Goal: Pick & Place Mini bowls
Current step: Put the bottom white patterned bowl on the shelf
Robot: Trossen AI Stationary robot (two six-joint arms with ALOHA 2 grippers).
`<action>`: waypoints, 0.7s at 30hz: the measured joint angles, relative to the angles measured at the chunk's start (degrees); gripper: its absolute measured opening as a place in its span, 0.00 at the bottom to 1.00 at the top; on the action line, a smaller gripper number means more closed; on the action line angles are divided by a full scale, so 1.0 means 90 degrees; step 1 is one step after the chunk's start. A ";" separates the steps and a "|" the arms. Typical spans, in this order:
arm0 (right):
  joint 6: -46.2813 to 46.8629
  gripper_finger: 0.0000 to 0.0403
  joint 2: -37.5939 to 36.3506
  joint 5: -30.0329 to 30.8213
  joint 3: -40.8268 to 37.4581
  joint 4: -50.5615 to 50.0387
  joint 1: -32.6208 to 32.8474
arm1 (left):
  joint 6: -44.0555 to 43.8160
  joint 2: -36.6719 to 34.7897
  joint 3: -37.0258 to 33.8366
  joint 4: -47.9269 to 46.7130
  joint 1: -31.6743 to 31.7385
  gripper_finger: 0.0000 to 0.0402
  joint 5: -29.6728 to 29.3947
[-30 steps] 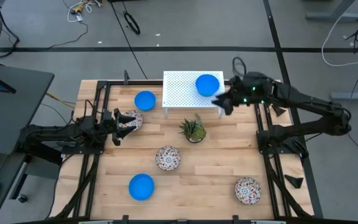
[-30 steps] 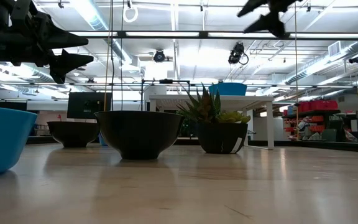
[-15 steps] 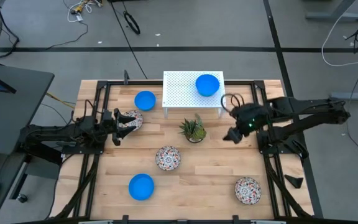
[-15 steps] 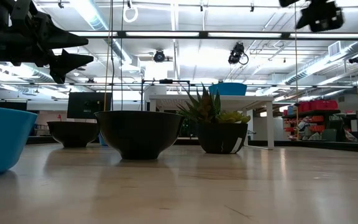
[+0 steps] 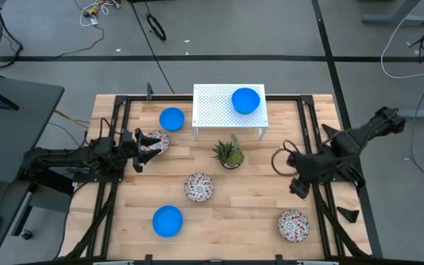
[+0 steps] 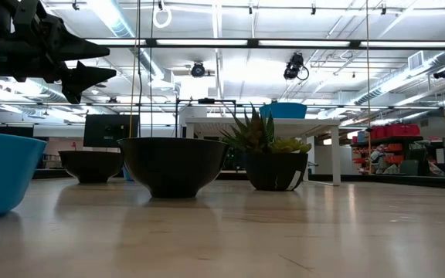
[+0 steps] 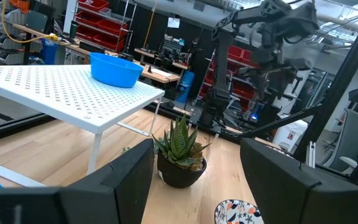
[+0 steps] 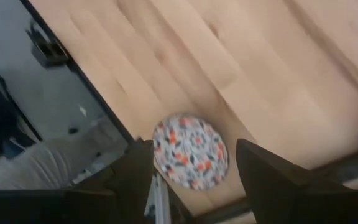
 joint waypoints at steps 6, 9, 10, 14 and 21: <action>0.0519 0.57 0.0000 0.0163 0.0000 -0.0080 0.0823 | -0.0002 -0.0002 0.0000 0.0000 0.0000 0.61 0.0001; 0.0727 0.57 0.0000 0.0263 0.0000 -0.0079 0.1158 | 0.0000 -0.0002 0.0000 0.0000 0.0002 0.61 0.0000; 0.0795 0.57 0.0000 0.0278 0.0000 -0.0080 0.1252 | 0.0000 -0.0002 0.0002 0.0000 0.0002 0.61 0.0002; 0.1085 0.57 0.0000 0.0379 0.0000 -0.0080 0.1624 | 0.0000 -0.0002 0.0001 0.0000 0.0001 0.61 0.0000; 0.1621 0.57 0.0000 0.0555 0.0000 -0.0112 0.2208 | 0.0000 -0.0002 0.0002 0.0000 0.0000 0.61 0.0000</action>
